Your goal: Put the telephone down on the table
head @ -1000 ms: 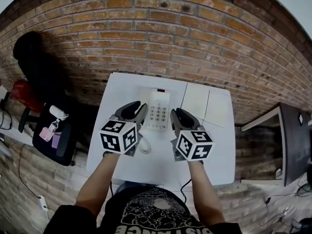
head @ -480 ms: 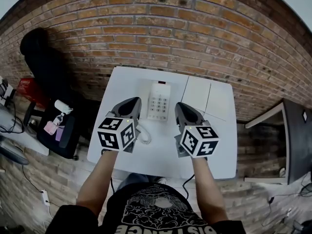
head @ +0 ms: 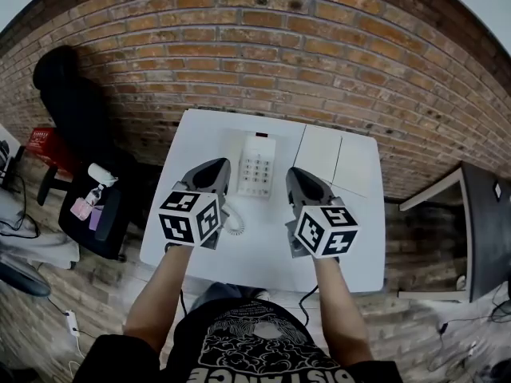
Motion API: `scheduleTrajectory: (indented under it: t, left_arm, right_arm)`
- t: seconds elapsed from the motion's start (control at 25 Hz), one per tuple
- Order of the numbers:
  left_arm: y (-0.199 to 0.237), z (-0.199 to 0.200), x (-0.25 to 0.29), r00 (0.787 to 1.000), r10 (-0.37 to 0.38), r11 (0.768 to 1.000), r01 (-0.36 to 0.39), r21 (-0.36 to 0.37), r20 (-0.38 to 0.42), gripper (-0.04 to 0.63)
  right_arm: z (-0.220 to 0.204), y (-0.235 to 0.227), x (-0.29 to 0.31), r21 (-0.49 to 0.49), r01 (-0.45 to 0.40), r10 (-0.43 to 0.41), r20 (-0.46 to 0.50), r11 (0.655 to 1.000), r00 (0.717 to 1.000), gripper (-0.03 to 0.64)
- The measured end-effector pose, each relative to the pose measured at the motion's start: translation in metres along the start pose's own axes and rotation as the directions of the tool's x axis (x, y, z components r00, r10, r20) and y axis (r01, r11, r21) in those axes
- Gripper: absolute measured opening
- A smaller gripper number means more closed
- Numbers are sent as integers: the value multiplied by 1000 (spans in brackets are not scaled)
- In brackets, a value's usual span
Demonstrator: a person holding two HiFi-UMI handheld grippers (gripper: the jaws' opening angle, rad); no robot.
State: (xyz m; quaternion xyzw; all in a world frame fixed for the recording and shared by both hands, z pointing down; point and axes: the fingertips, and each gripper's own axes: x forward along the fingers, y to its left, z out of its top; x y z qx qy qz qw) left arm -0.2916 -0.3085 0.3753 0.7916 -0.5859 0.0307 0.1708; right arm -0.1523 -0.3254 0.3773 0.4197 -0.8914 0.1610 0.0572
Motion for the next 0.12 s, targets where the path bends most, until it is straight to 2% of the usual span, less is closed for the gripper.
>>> scheduleTrajectory:
  t: [0.12]
  left_arm:
    - [-1,0,1,1000,-1,1000,1,2,0,7]
  right_arm:
    - [1,-1,0,0,0,0,3,1000,1000,2]
